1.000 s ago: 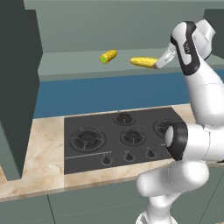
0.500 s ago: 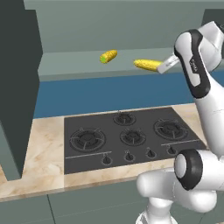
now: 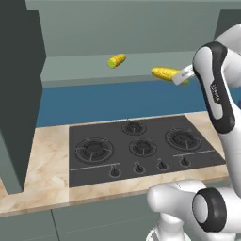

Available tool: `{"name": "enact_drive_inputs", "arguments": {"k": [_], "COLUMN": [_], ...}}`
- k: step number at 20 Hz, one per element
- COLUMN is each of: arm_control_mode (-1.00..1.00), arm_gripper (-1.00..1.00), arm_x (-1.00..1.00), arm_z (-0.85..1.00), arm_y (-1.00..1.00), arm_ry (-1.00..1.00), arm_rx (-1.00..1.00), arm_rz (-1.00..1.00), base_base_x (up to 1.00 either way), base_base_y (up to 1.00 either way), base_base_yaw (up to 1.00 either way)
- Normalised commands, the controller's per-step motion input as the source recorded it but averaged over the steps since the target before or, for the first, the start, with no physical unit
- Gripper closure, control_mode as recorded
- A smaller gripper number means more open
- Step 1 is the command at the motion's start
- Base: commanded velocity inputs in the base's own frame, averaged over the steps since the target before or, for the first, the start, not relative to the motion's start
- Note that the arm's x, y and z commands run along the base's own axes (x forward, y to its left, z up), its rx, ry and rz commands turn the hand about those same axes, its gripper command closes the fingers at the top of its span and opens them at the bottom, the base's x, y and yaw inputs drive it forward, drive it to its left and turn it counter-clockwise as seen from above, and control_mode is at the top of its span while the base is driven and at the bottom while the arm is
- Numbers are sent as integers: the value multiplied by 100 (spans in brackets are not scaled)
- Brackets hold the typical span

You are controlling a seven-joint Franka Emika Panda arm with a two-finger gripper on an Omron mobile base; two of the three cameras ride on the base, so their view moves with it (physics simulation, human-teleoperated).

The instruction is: Pick the corns from the cabinet and place them in one bowl. Pick the mushroom from the sink and place it in the other bowl.

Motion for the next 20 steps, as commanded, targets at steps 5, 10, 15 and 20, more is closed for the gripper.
{"name": "enact_drive_inputs", "arguments": {"k": [5, 10, 15, 20], "arm_control_mode": [-100, -100, -100, -100], "arm_gripper": [100, 100, 100, 100], "arm_x": [-63, -62, -52, -44], "arm_z": [-7, -20, -23, -26], "arm_y": [14, 18, 21, 17], "arm_ry": [4, 3, 9, 10], "arm_rx": [-2, -7, -7, -4], "arm_rz": [-23, -21, -20, -14], "base_base_x": [0, 0, 0, 0], "base_base_y": [0, 0, 0, 0], "base_base_yaw": [0, 0, 0, 0]}}
